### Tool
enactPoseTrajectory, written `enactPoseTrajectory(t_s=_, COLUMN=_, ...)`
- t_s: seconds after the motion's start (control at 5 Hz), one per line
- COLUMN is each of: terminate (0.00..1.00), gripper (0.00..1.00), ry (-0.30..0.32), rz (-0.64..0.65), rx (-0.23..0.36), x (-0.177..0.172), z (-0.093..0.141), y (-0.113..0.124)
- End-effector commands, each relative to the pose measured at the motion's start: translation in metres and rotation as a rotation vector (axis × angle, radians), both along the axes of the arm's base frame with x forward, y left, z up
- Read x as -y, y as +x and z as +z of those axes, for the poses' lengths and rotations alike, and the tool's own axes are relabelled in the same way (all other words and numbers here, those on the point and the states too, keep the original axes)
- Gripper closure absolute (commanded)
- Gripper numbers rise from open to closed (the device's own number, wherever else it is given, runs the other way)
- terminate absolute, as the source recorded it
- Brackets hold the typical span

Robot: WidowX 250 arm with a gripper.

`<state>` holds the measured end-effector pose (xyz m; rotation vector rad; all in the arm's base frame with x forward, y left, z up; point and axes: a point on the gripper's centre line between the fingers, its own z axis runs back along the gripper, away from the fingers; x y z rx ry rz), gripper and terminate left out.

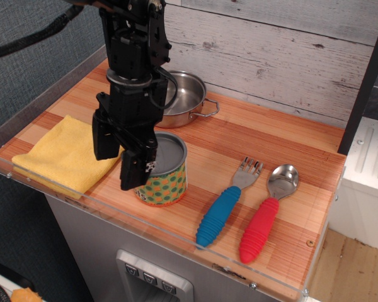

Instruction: Move the yellow with green checked box from center of the table to top middle of the table

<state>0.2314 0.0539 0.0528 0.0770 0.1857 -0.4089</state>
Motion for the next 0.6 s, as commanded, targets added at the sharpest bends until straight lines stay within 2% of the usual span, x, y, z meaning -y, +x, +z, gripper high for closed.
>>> enactPoseTrajectory(t_s=0.0, terminate=0.00, gripper=0.00, ry=-0.032, rz=0.017, rx=0.100, x=0.002, z=0.010, y=0.022)
enactPoseTrajectory(t_s=0.4, terminate=0.00, gripper=0.00, ry=-0.059, rz=0.001, rx=0.158, x=0.013, z=0.008, y=0.044)
